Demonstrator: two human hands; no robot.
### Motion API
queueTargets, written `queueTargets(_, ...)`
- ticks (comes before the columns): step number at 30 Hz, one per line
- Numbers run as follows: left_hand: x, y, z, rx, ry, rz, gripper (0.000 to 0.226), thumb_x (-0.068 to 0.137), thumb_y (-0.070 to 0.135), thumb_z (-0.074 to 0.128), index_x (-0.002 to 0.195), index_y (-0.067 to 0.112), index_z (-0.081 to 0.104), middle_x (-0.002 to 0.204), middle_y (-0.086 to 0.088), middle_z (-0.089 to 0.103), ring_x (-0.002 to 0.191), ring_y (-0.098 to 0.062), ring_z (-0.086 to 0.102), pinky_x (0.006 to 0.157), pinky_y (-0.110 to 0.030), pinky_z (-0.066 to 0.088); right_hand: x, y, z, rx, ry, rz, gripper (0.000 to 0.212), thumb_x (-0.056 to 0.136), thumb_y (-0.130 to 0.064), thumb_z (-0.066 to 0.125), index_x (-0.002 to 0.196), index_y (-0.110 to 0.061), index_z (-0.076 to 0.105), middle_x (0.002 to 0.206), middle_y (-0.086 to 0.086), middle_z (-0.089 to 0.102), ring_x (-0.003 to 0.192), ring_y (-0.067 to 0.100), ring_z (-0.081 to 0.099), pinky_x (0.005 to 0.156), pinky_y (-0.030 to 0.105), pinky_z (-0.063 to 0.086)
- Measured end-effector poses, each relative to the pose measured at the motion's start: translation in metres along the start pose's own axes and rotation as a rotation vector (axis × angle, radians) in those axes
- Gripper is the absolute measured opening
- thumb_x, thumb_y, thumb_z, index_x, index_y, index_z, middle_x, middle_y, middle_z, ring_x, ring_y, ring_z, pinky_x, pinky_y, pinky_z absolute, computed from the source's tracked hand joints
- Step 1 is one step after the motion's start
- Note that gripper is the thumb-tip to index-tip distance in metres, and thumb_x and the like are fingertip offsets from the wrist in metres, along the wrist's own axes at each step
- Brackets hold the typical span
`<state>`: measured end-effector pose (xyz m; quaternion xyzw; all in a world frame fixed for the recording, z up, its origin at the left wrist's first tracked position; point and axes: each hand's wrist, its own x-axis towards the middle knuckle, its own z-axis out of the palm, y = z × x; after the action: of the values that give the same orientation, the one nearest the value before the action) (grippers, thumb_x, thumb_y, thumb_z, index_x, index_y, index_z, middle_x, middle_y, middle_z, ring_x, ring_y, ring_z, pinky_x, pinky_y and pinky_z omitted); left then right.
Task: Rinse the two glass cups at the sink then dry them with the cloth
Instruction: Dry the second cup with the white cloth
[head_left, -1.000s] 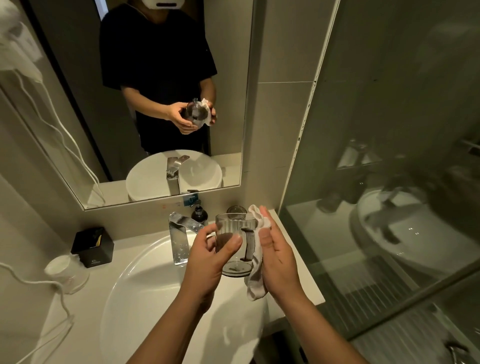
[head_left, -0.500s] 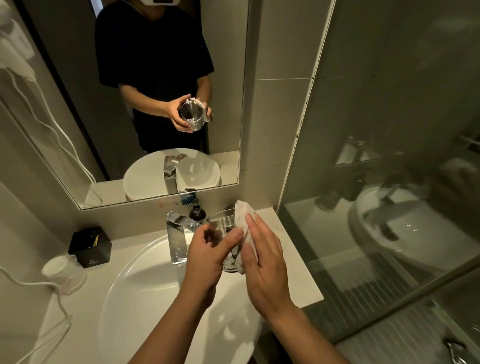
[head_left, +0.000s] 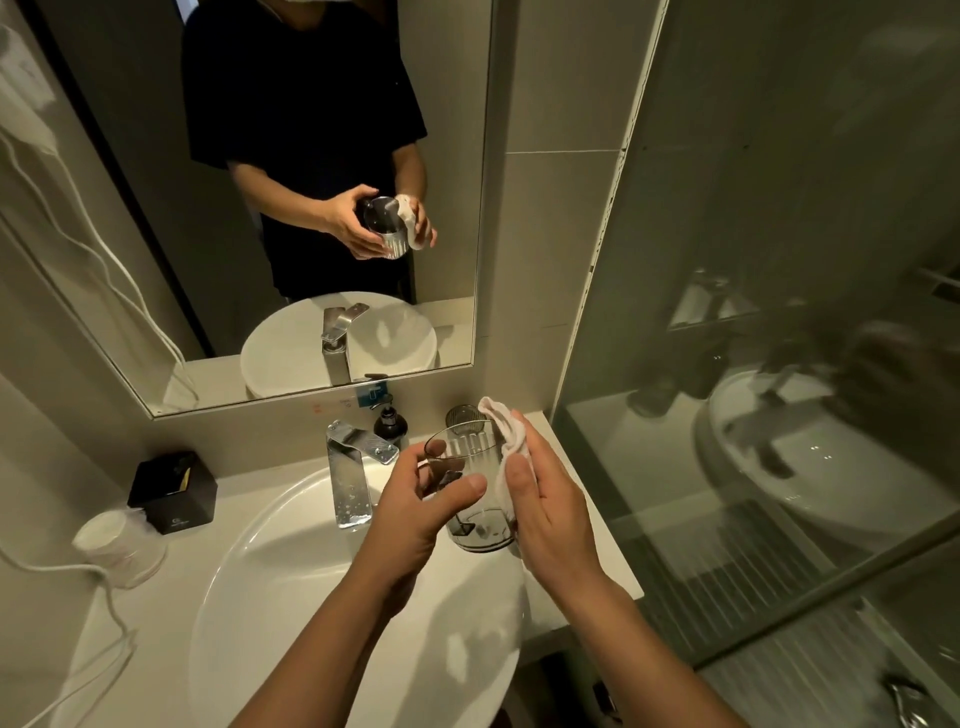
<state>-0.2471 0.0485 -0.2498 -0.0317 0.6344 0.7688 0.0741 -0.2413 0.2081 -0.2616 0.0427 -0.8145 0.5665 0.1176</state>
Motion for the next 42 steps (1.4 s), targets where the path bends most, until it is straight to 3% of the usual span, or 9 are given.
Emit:
queueTargets(8, 0.005, 0.01, 0.002, 0.057, 0.063, 0.033, 0.057, 0.062, 0.041, 0.085, 0.113, 0.024, 0.067, 0.102, 0.0, 0.074, 0.091, -0.015, 0.07, 0.073, -0.023, 0.055, -0.001, 0.004, -0.001, -0.092, -0.031, -0.042, 0.052, 0.107, -0.052, 0.04, 0.158, -0.045, 0.032, 0.161, -0.029, 0.036, 0.148, -0.005, 0.035, 0.119, 0.043, 0.042)
queueTargets(12, 0.007, 0.01, 0.001, -0.004, 0.076, 0.022, 0.057, 0.065, 0.032, 0.083, 0.116, 0.016, 0.062, 0.088, 0.003, 0.078, 0.086, -0.016, 0.071, 0.087, -0.047, 0.059, 0.001, 0.001, -0.009, -0.009, -0.056, 0.031, 0.05, 0.107, -0.048, 0.042, 0.156, -0.053, 0.03, 0.135, -0.055, 0.044, 0.128, -0.02, 0.049, 0.104, 0.023, 0.052)
queueTargets(15, 0.008, 0.01, 0.001, -0.051, 0.074, -0.006, 0.05, 0.071, 0.032, 0.082, 0.113, 0.014, 0.062, 0.105, -0.019, 0.074, 0.094, -0.027, 0.067, 0.094, -0.06, 0.055, -0.001, 0.0, -0.01, 0.077, -0.042, 0.061, 0.048, 0.106, -0.044, 0.041, 0.153, -0.05, 0.034, 0.126, -0.059, 0.047, 0.12, -0.025, 0.05, 0.093, 0.007, 0.049)
queueTargets(18, 0.008, 0.008, 0.002, -0.044, 0.061, -0.006, 0.052, 0.074, 0.036, 0.091, 0.116, 0.019, 0.066, 0.113, -0.011, 0.073, 0.101, -0.026, 0.068, 0.094, -0.054, 0.056, -0.001, 0.002, -0.005, 0.105, -0.026, 0.051, 0.049, 0.106, -0.05, 0.044, 0.154, -0.051, 0.034, 0.153, -0.039, 0.039, 0.141, -0.012, 0.04, 0.115, 0.027, 0.044)
queueTargets(22, 0.012, 0.008, 0.005, 0.013, 0.103, 0.025, 0.074, 0.055, 0.031, 0.099, 0.12, 0.017, 0.066, 0.108, -0.006, 0.072, 0.096, -0.018, 0.073, 0.082, -0.04, 0.062, -0.002, 0.001, -0.002, 0.105, -0.059, 0.036, 0.058, 0.099, -0.062, 0.044, 0.154, -0.056, 0.028, 0.163, -0.027, 0.033, 0.148, -0.003, 0.037, 0.117, 0.04, 0.046)
queueTargets(28, 0.013, 0.006, 0.007, -0.135, 0.12, 0.011, 0.071, 0.062, 0.022, 0.094, 0.123, 0.015, 0.059, 0.107, -0.017, 0.074, 0.105, -0.038, 0.073, 0.085, -0.05, 0.061, -0.001, -0.002, -0.006, 0.258, -0.046, 0.096, 0.049, 0.104, -0.047, 0.043, 0.153, -0.042, 0.04, 0.134, -0.033, 0.062, 0.125, -0.008, 0.06, 0.098, 0.021, 0.056)
queueTargets(31, 0.011, 0.002, 0.013, -0.186, 0.124, 0.041, 0.071, 0.067, 0.022, 0.092, 0.125, 0.019, 0.051, 0.104, -0.015, 0.068, 0.102, -0.032, 0.07, 0.094, -0.051, 0.059, -0.002, -0.004, -0.007, 0.296, -0.017, 0.112, 0.046, 0.101, -0.043, 0.042, 0.147, -0.043, 0.042, 0.125, -0.037, 0.065, 0.118, -0.01, 0.062, 0.09, 0.013, 0.054)
queueTargets(36, 0.012, -0.002, 0.018, -0.02, 0.23, 0.117, 0.078, 0.059, 0.067, 0.088, 0.119, 0.039, 0.047, 0.129, -0.017, 0.056, 0.114, -0.03, 0.06, 0.104, -0.054, 0.052, -0.002, -0.005, -0.003, 0.285, 0.02, 0.092, 0.049, 0.102, -0.049, 0.048, 0.15, -0.043, 0.043, 0.143, -0.031, 0.056, 0.131, -0.008, 0.054, 0.108, 0.024, 0.051)
queueTargets(42, 0.01, 0.0, 0.026, 0.139, 0.282, 0.276, 0.046, 0.079, 0.058, 0.075, 0.109, 0.041, 0.046, 0.112, 0.0, 0.055, 0.098, -0.037, 0.066, 0.092, -0.05, 0.057, -0.002, -0.004, 0.0, 0.272, 0.173, 0.046, 0.057, 0.098, -0.044, 0.058, 0.153, -0.034, 0.046, 0.153, -0.018, 0.053, 0.14, 0.003, 0.05, 0.115, 0.042, 0.047)
